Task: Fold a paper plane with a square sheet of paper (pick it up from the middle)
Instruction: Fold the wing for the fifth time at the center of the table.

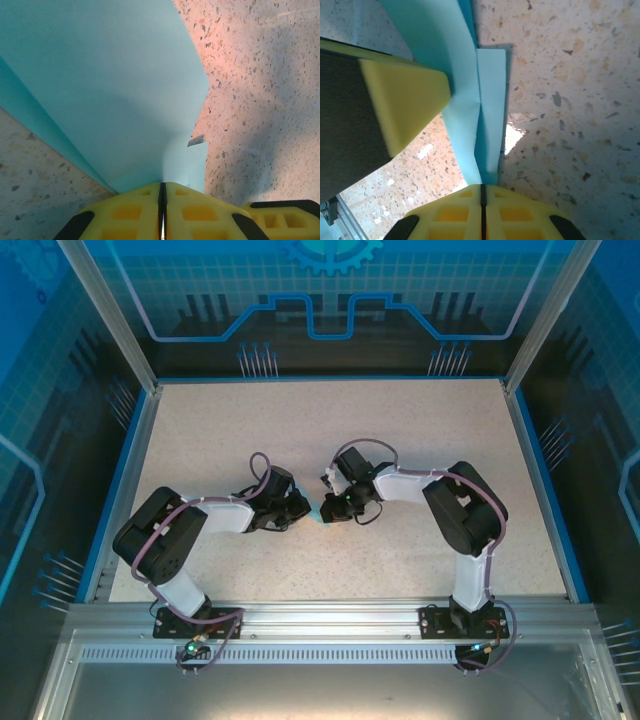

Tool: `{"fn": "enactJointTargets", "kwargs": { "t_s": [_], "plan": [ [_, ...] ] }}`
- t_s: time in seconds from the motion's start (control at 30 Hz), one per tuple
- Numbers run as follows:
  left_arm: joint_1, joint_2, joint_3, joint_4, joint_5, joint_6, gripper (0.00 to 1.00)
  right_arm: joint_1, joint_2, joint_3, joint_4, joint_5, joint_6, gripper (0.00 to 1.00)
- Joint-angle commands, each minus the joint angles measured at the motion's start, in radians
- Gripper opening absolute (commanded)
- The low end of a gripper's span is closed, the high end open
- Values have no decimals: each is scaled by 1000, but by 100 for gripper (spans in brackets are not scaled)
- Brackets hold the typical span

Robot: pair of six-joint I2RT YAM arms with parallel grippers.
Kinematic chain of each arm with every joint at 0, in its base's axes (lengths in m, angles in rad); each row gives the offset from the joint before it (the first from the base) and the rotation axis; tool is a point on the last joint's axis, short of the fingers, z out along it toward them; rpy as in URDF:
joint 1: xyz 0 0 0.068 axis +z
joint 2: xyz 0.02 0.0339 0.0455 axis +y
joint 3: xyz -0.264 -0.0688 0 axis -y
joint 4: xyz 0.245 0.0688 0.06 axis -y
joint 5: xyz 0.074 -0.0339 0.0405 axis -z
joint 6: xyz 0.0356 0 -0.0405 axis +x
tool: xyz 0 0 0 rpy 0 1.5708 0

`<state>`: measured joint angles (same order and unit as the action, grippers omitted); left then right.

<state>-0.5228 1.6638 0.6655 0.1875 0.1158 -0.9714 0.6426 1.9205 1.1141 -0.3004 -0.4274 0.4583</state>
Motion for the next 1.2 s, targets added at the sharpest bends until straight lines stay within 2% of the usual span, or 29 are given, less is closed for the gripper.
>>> {"fn": "enactJointTargets", "kwargs": {
  "t_s": [0.0, 0.5, 0.7, 0.87, 1.17],
  "plan": [
    [-1, 31, 6, -86, -51, -19, 9, 23, -62, 2, -38, -11, -23, 7],
    [-1, 29, 5, -86, -50, -17, 9, 3, 30, -51, -17, -1, 2, 6],
    [-1, 31, 6, -86, -49, -15, 9, -3, -44, -77, -13, -29, -7, 7],
    [-1, 29, 9, -87, -48, -16, 9, 23, -104, -34, -25, -42, -11, 7],
    [-1, 33, 14, -89, -45, -16, 9, 30, -2, -38, -7, -30, 0, 7]
  ]
}}
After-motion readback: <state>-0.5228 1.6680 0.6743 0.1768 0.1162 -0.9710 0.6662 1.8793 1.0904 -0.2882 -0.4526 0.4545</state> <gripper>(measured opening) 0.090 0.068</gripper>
